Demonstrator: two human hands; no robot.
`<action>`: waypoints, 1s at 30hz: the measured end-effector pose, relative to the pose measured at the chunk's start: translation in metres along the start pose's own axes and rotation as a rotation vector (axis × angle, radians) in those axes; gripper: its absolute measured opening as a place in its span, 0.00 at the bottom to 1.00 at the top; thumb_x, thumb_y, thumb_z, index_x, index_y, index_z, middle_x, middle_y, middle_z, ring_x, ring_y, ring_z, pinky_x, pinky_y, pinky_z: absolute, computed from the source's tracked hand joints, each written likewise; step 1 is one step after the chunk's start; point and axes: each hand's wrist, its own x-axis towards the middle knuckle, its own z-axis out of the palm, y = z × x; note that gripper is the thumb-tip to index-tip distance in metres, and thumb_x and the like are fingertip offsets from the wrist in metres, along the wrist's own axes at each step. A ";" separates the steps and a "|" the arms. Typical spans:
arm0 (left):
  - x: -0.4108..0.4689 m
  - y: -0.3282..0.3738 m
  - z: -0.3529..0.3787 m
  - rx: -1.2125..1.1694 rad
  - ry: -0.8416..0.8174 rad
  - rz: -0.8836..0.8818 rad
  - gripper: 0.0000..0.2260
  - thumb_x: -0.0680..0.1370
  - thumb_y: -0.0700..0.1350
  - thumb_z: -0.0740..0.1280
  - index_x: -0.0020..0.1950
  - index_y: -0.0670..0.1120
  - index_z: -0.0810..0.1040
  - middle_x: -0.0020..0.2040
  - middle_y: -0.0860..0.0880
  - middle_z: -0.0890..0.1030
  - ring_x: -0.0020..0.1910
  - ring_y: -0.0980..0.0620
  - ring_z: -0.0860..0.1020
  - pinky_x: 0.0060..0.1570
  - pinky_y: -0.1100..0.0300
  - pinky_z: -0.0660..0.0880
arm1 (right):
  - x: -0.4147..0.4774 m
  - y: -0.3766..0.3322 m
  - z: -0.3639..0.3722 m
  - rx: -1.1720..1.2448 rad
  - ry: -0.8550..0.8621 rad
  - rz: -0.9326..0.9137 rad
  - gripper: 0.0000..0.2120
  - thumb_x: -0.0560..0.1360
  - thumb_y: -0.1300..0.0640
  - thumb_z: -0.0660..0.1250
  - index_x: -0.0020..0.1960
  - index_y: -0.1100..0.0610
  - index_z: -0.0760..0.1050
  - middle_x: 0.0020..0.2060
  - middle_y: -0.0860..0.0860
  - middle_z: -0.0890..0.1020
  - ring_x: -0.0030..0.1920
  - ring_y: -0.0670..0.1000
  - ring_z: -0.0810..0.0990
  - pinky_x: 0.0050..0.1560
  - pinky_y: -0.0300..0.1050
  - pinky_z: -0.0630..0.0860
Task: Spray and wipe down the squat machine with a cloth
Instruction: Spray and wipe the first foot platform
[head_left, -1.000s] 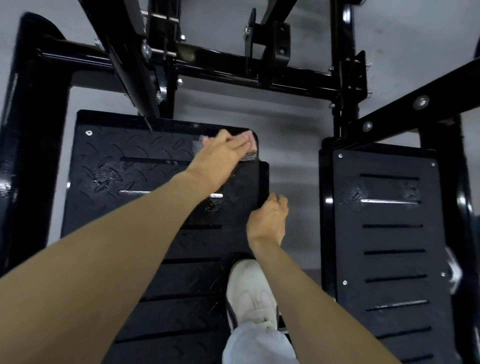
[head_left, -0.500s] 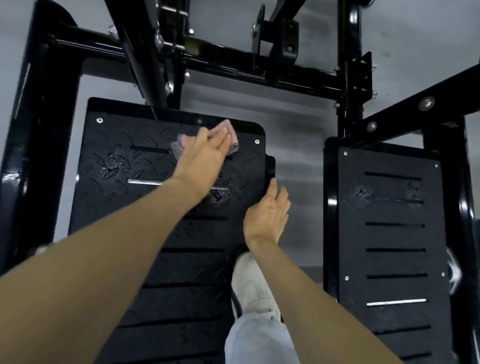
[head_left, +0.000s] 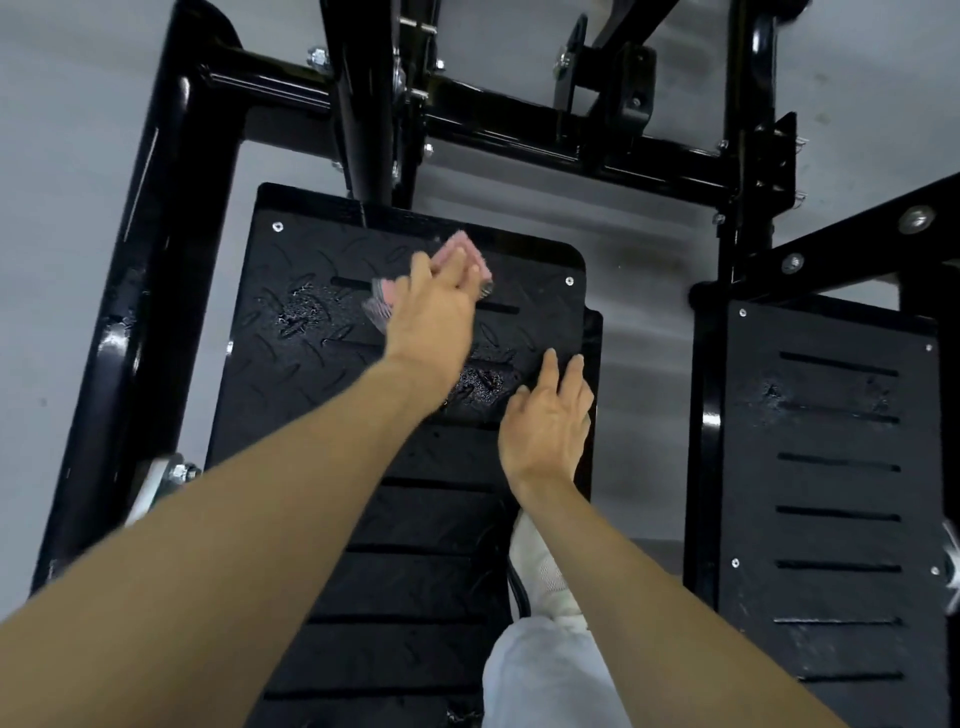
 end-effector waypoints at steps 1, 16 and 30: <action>-0.007 0.010 0.003 -0.025 -0.008 0.009 0.30 0.75 0.31 0.63 0.74 0.47 0.61 0.74 0.47 0.59 0.63 0.43 0.64 0.64 0.51 0.65 | -0.001 -0.001 0.000 -0.022 0.001 0.006 0.27 0.82 0.55 0.53 0.78 0.56 0.50 0.77 0.57 0.49 0.75 0.56 0.52 0.74 0.53 0.55; -0.028 -0.074 -0.002 0.007 0.058 -0.118 0.30 0.74 0.30 0.61 0.73 0.48 0.62 0.74 0.47 0.60 0.59 0.42 0.64 0.54 0.49 0.68 | -0.019 -0.014 0.009 -0.046 -0.022 -0.058 0.28 0.82 0.54 0.53 0.78 0.58 0.47 0.77 0.57 0.46 0.76 0.56 0.49 0.74 0.53 0.51; -0.051 -0.106 -0.002 -0.153 0.118 -0.225 0.28 0.76 0.32 0.61 0.74 0.49 0.62 0.72 0.45 0.63 0.57 0.43 0.65 0.58 0.55 0.67 | -0.028 -0.022 0.017 -0.033 -0.024 -0.099 0.28 0.82 0.54 0.54 0.78 0.57 0.47 0.77 0.58 0.46 0.76 0.57 0.50 0.73 0.54 0.55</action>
